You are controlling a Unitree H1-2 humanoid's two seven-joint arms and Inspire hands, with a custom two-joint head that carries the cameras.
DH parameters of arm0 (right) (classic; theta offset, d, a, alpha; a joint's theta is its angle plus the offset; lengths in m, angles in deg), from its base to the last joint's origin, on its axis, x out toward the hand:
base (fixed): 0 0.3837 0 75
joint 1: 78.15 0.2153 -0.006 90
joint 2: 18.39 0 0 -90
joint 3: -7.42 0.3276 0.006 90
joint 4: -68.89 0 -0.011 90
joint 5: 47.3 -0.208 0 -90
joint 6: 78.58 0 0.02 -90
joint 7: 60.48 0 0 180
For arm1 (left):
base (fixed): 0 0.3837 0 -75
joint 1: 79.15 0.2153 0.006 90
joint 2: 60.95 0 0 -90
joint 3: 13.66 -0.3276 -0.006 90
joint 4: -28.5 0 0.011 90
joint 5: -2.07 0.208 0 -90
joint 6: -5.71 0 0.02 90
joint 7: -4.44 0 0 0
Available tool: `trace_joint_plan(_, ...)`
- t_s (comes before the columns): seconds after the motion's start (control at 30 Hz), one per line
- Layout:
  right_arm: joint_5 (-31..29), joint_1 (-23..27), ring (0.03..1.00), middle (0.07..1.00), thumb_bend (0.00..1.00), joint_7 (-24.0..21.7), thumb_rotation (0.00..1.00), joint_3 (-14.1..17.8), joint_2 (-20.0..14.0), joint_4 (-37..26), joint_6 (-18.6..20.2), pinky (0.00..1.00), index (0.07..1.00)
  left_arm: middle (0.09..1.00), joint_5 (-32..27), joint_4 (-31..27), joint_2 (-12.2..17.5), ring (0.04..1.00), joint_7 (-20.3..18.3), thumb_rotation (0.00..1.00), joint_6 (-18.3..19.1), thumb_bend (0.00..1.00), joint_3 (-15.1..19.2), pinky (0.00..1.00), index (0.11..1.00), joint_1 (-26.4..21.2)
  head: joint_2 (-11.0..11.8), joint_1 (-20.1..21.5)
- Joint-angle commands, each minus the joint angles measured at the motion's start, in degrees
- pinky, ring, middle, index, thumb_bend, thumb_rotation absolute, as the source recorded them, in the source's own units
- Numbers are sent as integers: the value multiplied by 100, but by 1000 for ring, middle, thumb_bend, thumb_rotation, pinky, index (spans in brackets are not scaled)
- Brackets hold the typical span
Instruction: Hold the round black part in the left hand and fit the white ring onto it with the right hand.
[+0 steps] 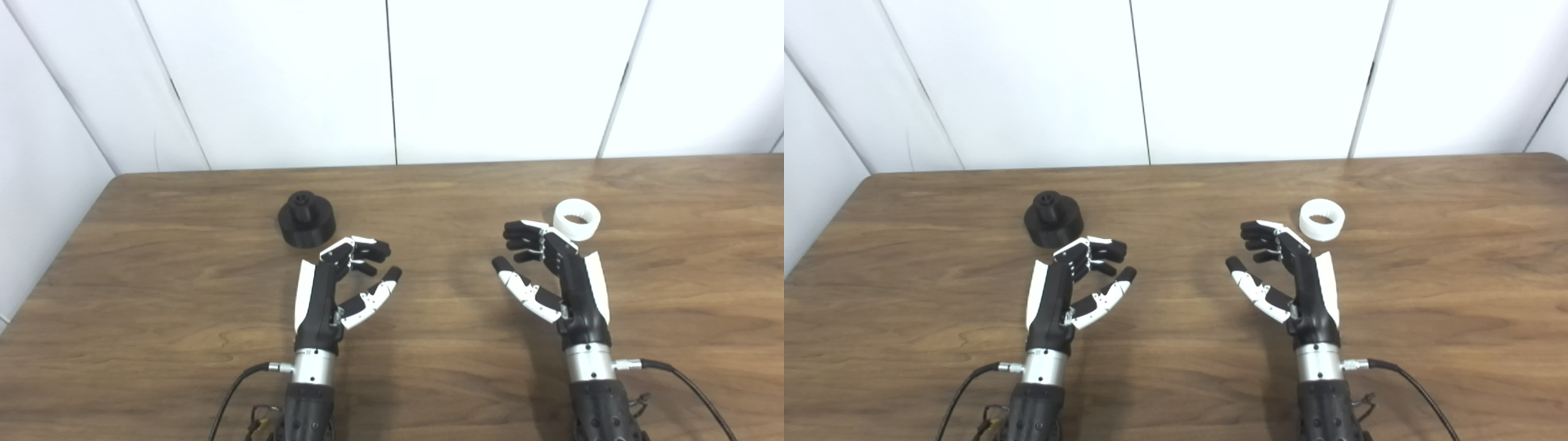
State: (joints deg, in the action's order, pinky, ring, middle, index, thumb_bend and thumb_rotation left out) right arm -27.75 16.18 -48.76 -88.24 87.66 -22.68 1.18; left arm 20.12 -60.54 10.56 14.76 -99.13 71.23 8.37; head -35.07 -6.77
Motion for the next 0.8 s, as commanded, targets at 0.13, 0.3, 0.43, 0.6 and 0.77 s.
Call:
trace_joint_plan(0.13, 48, 23, 645, 669, 497, 69, 261, -21, 16, 119, -249, 559, 672, 640, 26, 54, 70, 608, 38, 60, -243, 490, -1, 517, 497, -117, 65, -277)
trace_joint_plan(0.3, 27, -5, 657, 672, 506, 63, 280, 29, -98, 154, -309, 592, 669, 635, 154, 58, 26, 596, 120, 58, -217, 490, -28, 505, 497, -117, 131, -711)
trace_joint_plan(0.43, -210, -38, 664, 683, 507, -42, 305, 83, -213, 212, -404, 588, 681, 639, 254, 189, -13, 600, 213, 59, -268, 490, -83, 506, 497, -151, 192, -1022)
trace_joint_plan(0.6, -376, -33, 639, 677, 517, -55, 306, 145, -290, 364, -590, 548, 676, 640, 325, 243, -64, 601, 261, 58, -235, 490, -126, 503, 497, -159, 275, -1204)
trace_joint_plan(0.77, -455, -32, 630, 672, 520, -66, 297, 161, -346, 462, -741, 539, 679, 637, 373, 300, -67, 599, 310, 59, -271, 491, -131, 504, 497, -181, 274, -1192)
